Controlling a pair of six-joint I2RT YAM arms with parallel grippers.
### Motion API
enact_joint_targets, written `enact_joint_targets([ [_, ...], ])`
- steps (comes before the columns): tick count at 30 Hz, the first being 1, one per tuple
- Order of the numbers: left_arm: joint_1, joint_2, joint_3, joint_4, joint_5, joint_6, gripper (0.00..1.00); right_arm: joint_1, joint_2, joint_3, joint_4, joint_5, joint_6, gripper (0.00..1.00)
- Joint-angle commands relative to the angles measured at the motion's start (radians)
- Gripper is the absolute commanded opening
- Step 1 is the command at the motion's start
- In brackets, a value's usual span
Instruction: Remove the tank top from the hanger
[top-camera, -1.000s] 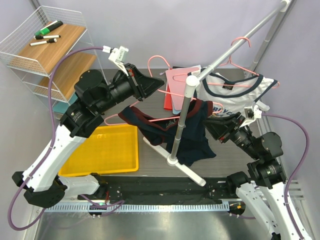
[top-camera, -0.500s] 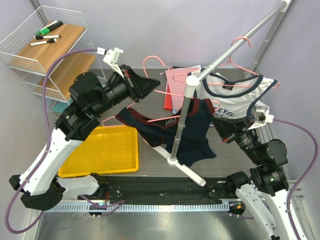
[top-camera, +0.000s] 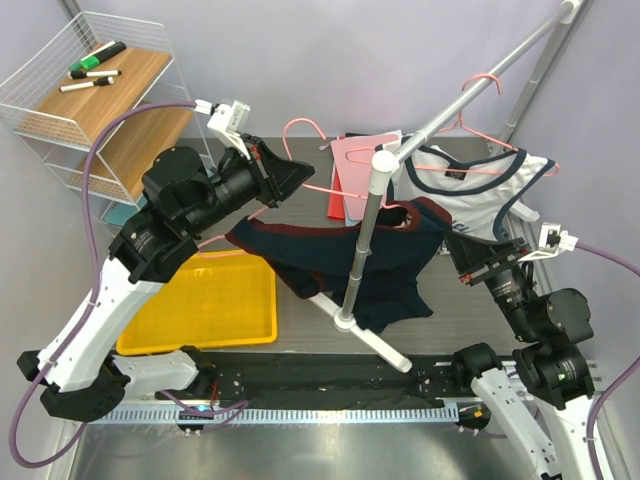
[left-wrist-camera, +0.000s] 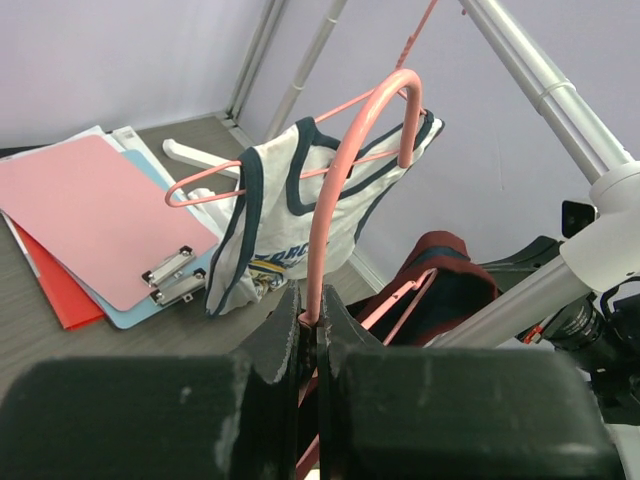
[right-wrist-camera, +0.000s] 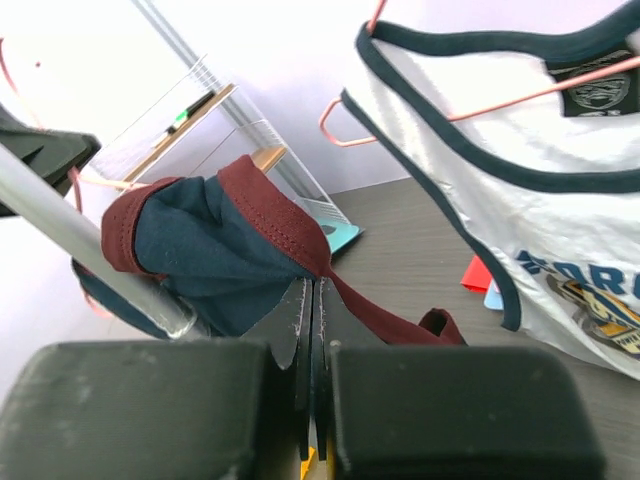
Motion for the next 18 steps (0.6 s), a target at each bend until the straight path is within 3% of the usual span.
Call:
enact_joint_targets([
  [1,0.0,-0.032,0.026,0.006,-0.023,0.029,0.0,0.001,-0.014,0.04,-0.049,0.111,0.027,0.01],
  [18,0.0,-0.06,0.04,0.021,0.011,0.011,0.0,-0.001,-0.085,0.039,-0.217,0.18,-0.01,0.01],
])
